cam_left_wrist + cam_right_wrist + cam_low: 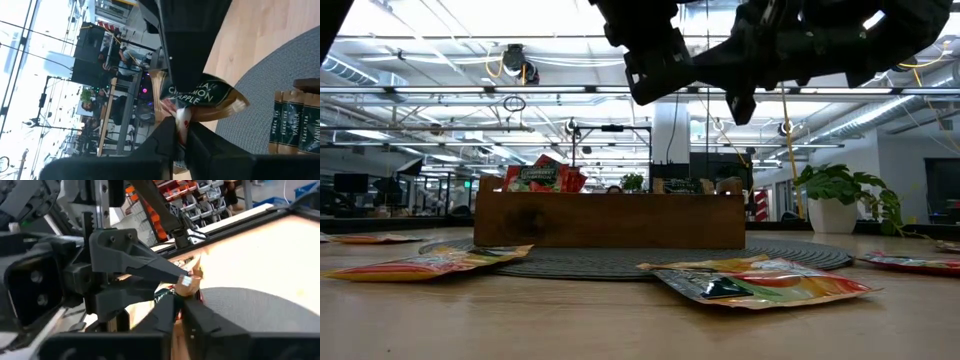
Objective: Pick & Place Tea
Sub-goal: Put the yellow tea bag into the right section of the wooden organizer
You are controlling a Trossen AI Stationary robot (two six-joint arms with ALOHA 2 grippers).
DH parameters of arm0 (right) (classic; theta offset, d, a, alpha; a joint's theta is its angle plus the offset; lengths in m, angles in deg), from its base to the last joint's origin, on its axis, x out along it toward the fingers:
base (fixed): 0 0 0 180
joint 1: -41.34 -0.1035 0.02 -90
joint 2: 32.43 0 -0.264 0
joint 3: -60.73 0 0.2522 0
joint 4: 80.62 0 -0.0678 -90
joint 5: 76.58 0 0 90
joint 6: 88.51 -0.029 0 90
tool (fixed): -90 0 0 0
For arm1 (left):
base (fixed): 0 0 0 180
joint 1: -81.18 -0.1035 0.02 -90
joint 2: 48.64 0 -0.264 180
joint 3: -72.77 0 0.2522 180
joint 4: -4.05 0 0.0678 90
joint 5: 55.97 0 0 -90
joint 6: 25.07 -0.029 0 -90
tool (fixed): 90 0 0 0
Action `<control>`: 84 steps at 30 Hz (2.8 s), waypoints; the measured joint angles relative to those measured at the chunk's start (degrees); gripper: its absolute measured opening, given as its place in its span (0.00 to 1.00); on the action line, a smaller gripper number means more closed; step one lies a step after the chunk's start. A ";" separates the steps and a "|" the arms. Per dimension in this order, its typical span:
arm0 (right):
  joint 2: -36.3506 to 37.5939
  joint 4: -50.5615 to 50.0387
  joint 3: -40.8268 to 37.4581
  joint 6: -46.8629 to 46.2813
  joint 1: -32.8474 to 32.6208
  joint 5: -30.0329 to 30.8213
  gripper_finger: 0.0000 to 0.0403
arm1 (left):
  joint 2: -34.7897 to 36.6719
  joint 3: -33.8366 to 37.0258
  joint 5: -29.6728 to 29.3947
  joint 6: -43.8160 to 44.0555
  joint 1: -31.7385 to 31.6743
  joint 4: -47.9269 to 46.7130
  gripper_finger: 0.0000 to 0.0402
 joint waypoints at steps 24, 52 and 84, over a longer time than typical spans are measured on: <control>0.23 -0.20 0.00 4.04 -0.39 -0.09 0.00 | 7.70 0.05 15.08 13.91 1.12 -3.80 0.92; 2.88 -60.72 24.93 22.48 -4.23 -0.29 0.00 | 66.40 67.81 55.90 -6.22 -0.39 70.21 0.98; -12.14 -58.14 26.56 33.23 -4.44 -2.80 0.00 | 68.43 72.83 64.11 -4.40 -2.33 75.32 0.98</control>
